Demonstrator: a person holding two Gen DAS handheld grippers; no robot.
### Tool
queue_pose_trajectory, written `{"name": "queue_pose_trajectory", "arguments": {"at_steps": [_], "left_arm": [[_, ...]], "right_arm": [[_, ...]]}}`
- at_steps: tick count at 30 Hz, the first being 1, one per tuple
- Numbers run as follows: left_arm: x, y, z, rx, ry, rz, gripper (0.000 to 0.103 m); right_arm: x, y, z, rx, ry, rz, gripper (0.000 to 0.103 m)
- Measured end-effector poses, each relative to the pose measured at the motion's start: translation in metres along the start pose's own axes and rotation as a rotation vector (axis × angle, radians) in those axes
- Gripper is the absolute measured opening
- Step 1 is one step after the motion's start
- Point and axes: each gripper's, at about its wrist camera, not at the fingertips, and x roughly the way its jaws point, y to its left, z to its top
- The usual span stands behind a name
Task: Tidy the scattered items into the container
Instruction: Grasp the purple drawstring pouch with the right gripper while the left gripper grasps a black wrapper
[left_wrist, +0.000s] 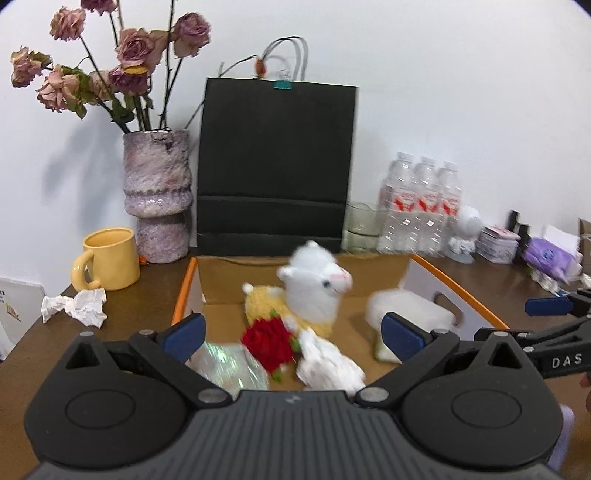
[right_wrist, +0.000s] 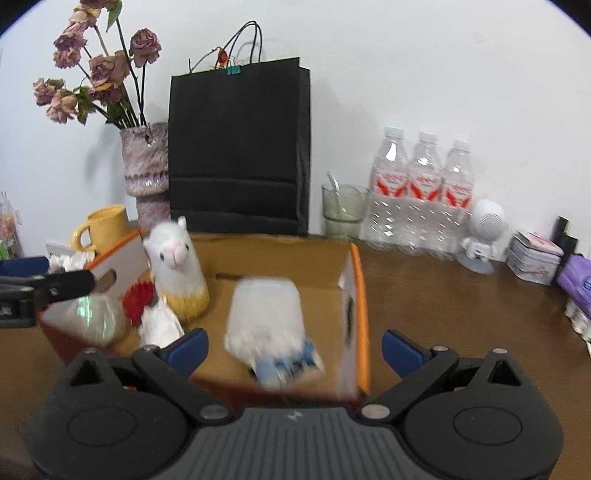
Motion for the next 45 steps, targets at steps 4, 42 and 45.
{"name": "queue_pose_trajectory", "arguments": {"at_steps": [4, 42, 45], "left_arm": [[-0.021, -0.01, -0.019, 0.024, 0.02, -0.027, 0.103], [-0.044, -0.055, -0.104, 0.156, 0.222, -0.131, 0.01], [-0.047, -0.055, -0.104, 0.15, 0.215, -0.135, 0.01]], "right_arm": [[-0.016, -0.011, -0.027, 0.017, 0.035, -0.016, 0.101], [-0.059, -0.011, -0.105, 0.071, 0.09, 0.052, 0.008], [-0.061, -0.011, -0.106, 0.077, 0.081, 0.05, 0.008]]}}
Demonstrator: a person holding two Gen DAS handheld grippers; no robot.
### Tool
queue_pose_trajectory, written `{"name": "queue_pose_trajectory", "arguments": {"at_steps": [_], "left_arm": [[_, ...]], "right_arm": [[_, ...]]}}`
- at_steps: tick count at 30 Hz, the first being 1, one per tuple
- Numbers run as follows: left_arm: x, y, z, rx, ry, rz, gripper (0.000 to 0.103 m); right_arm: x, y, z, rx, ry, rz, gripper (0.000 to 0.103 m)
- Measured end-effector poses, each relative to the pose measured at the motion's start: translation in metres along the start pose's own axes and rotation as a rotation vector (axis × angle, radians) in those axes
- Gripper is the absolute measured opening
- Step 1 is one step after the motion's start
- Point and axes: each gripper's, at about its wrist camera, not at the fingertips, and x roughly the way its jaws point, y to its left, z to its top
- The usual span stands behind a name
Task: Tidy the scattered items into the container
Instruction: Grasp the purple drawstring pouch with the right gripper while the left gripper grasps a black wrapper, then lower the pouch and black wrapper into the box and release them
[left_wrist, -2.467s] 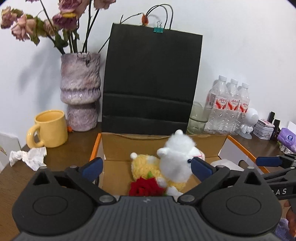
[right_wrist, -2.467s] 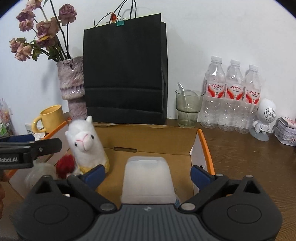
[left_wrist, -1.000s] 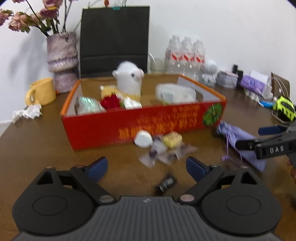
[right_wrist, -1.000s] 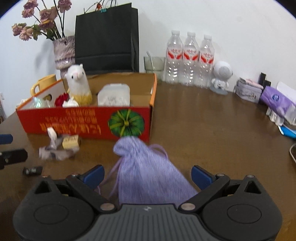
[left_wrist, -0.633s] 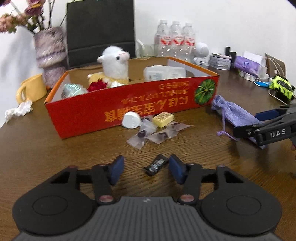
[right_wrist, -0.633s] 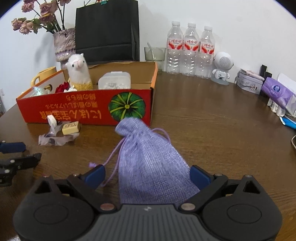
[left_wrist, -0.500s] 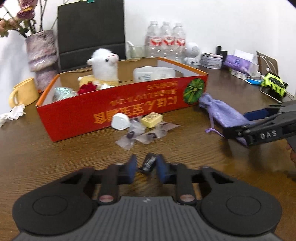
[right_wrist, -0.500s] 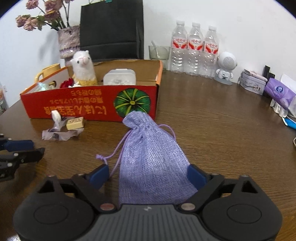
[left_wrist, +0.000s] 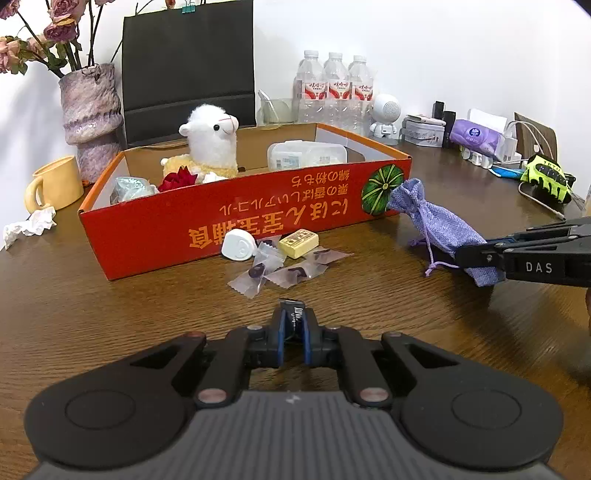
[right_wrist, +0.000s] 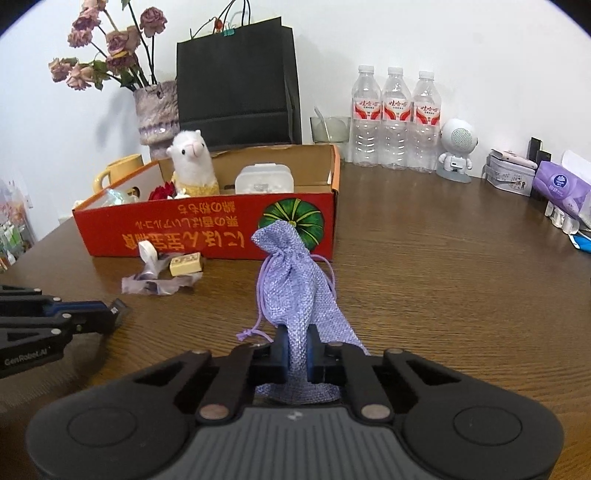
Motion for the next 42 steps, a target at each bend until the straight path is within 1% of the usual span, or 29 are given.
{"name": "queue_pose_trajectory", "arguments": {"at_steps": [7, 10, 12, 18, 21, 23, 28, 31, 35, 38, 41, 42], "left_arm": [[-0.009, 0.0, 0.002, -0.004, -0.037, -0.008, 0.01], [-0.021, 0.005, 0.007, -0.024, -0.084, 0.002, 0.01], [-0.03, 0.012, 0.015, -0.041, -0.124, 0.001, 0.01], [-0.051, 0.034, 0.052, -0.069, -0.246, 0.023, 0.01], [-0.05, 0.047, 0.074, -0.077, -0.287, 0.041, 0.01], [-0.042, 0.056, 0.087, -0.09, -0.299, 0.05, 0.01], [-0.009, 0.082, 0.108, -0.139, -0.28, 0.048, 0.01], [0.018, 0.097, 0.111, -0.166, -0.251, 0.041, 0.01], [0.054, 0.113, 0.112, -0.198, -0.187, 0.035, 0.01], [0.072, 0.123, 0.114, -0.204, -0.156, 0.041, 0.01], [0.081, 0.126, 0.116, -0.188, -0.146, 0.049, 0.01], [0.082, 0.126, 0.116, -0.183, -0.141, 0.049, 0.011]], "right_arm": [[-0.006, 0.002, 0.001, 0.003, -0.026, 0.002, 0.008], [-0.016, 0.006, 0.005, -0.007, -0.079, -0.006, 0.008], [-0.023, 0.008, 0.012, -0.002, -0.108, 0.01, 0.008], [-0.028, 0.021, 0.051, -0.023, -0.178, 0.069, 0.008], [-0.019, 0.034, 0.076, -0.047, -0.198, 0.087, 0.008], [-0.006, 0.043, 0.093, -0.055, -0.198, 0.105, 0.008], [0.04, 0.067, 0.125, -0.074, -0.153, 0.12, 0.008], [0.076, 0.077, 0.134, -0.069, -0.11, 0.129, 0.008], [0.119, 0.083, 0.137, -0.057, -0.046, 0.129, 0.008], [0.139, 0.083, 0.137, -0.067, -0.016, 0.125, 0.007], [0.148, 0.083, 0.138, -0.071, -0.005, 0.123, 0.008], [0.15, 0.082, 0.139, -0.068, -0.001, 0.125, 0.01]]}}
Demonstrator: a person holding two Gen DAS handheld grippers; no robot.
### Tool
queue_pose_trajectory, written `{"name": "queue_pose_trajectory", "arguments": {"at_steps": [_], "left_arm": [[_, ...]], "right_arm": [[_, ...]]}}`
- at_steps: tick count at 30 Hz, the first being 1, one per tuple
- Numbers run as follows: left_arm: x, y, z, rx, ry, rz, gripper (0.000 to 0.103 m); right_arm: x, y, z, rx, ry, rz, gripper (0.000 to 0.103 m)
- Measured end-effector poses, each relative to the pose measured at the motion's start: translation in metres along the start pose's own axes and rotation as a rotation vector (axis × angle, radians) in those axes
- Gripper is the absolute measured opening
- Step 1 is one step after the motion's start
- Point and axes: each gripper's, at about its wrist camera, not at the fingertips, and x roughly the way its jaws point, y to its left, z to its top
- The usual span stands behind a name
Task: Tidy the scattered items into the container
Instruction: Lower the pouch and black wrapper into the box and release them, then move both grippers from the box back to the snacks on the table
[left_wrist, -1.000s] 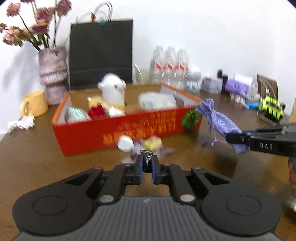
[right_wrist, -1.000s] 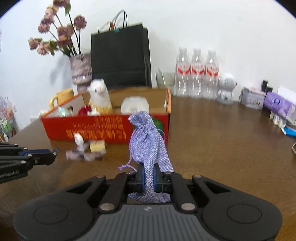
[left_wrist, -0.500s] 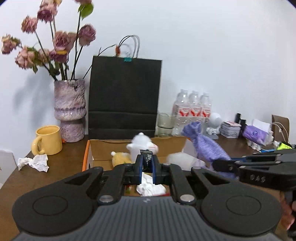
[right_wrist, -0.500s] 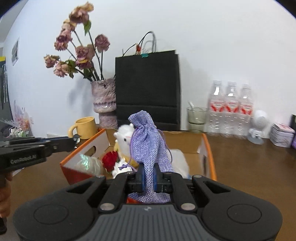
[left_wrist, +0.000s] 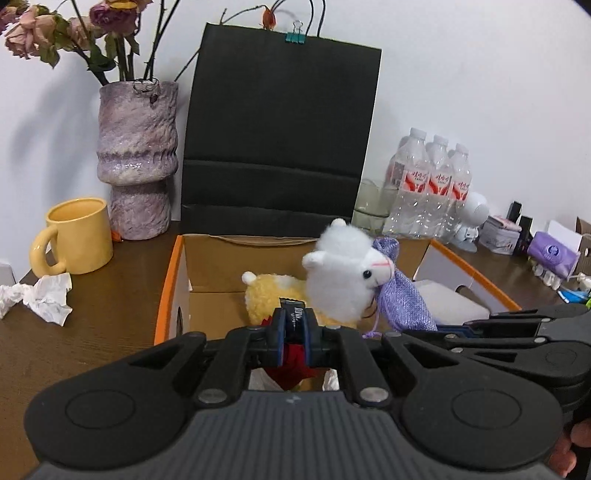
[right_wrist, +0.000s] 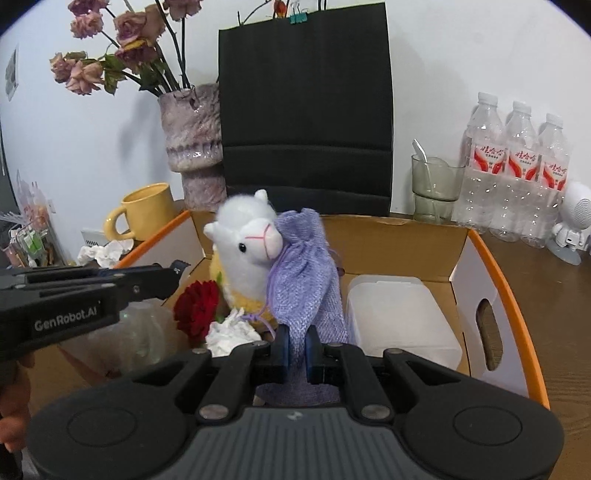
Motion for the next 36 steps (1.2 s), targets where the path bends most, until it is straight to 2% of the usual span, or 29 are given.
{"name": "queue_pose_trajectory", "arguments": {"at_steps": [1, 2, 3, 4, 5, 7, 8, 9, 12, 30, 36], "left_arm": [[0.002, -0.001, 0.0, 0.003, 0.007, -0.001, 0.013], [0.003, -0.001, 0.0, 0.001, 0.013, 0.005, 0.026], [0.002, -0.002, 0.0, -0.003, 0.018, 0.009, 0.04], [0.001, -0.002, 0.001, -0.006, 0.014, 0.016, 0.063], [-0.002, -0.003, 0.002, -0.011, -0.001, 0.053, 0.075], [-0.006, -0.003, 0.005, -0.013, -0.016, 0.088, 0.091], [-0.009, -0.001, 0.006, -0.026, -0.028, 0.096, 0.1], [-0.012, 0.0, 0.007, -0.039, -0.037, 0.095, 0.102], [-0.016, 0.002, 0.011, -0.052, -0.045, 0.077, 0.103], [-0.018, -0.001, 0.01, -0.035, -0.042, 0.11, 0.103], [-0.034, -0.006, 0.005, -0.041, -0.056, 0.101, 0.103]], "right_arm": [[0.0, -0.001, 0.0, 0.008, 0.004, 0.005, 0.014], [0.0, -0.003, 0.001, 0.021, 0.005, 0.016, 0.027], [-0.001, -0.005, 0.001, 0.032, 0.005, 0.021, 0.051], [-0.004, -0.006, 0.002, 0.038, 0.0, 0.022, 0.062], [-0.007, -0.007, 0.003, 0.038, -0.009, 0.004, 0.065], [-0.014, -0.009, 0.006, 0.035, -0.027, -0.015, 0.07], [-0.018, -0.011, 0.008, 0.042, -0.036, -0.023, 0.075], [-0.021, -0.013, 0.009, 0.049, -0.043, -0.029, 0.081], [-0.028, -0.016, 0.014, 0.049, -0.06, -0.037, 0.088], [-0.029, -0.015, 0.015, 0.027, -0.046, -0.07, 0.09], [-0.047, -0.017, 0.006, 0.027, -0.068, -0.085, 0.09]]}}
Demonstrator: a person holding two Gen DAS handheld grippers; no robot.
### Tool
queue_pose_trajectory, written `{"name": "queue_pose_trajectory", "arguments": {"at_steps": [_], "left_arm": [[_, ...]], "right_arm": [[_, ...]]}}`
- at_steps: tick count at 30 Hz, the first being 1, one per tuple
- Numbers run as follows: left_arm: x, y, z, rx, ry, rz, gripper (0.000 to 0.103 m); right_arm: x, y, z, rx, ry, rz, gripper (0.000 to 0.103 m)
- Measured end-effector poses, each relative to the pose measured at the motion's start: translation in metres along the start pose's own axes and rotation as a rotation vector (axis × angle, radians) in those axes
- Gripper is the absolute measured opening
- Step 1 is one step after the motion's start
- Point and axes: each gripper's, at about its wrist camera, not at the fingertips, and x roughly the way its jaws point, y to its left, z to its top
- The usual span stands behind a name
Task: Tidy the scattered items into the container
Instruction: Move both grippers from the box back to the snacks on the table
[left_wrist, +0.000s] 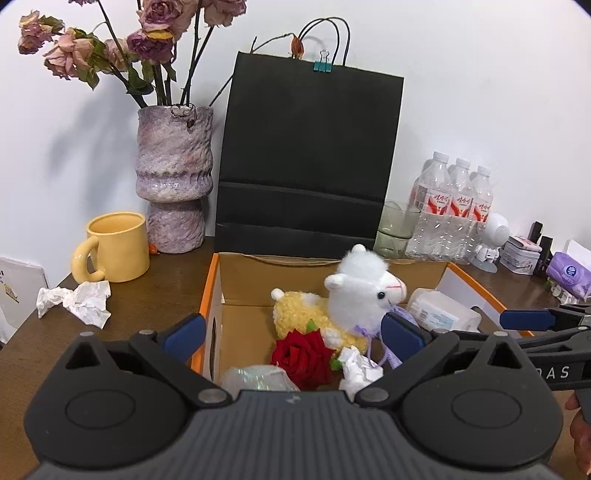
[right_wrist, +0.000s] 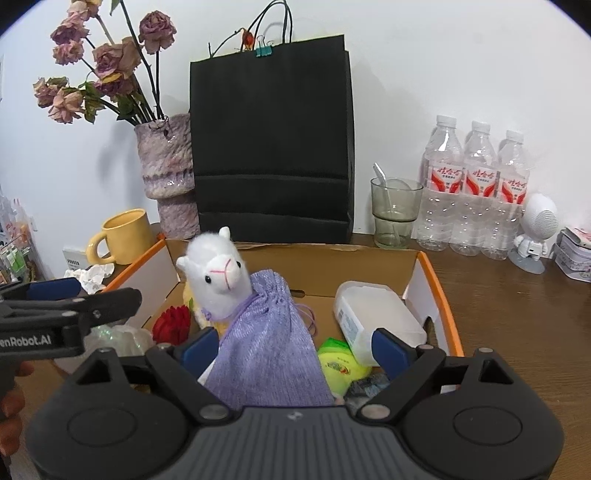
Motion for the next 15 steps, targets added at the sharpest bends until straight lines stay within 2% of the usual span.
{"name": "queue_pose_trajectory", "arguments": {"at_steps": [6, 10, 15], "left_arm": [[-0.033, -0.013, -0.017, 0.032, -0.017, -0.031, 0.103], [-0.053, -0.02, -0.035, 0.057, -0.022, -0.053, 0.101], [-0.062, -0.02, -0.059, 0.042, 0.031, -0.058, 0.095]], "right_arm": [[-0.038, 0.0, -0.025, -0.01, -0.02, -0.009, 0.09], [-0.053, 0.005, -0.046, -0.026, 0.006, -0.004, 0.09], [-0.053, 0.014, -0.07, -0.032, 0.061, 0.016, 0.089]]}}
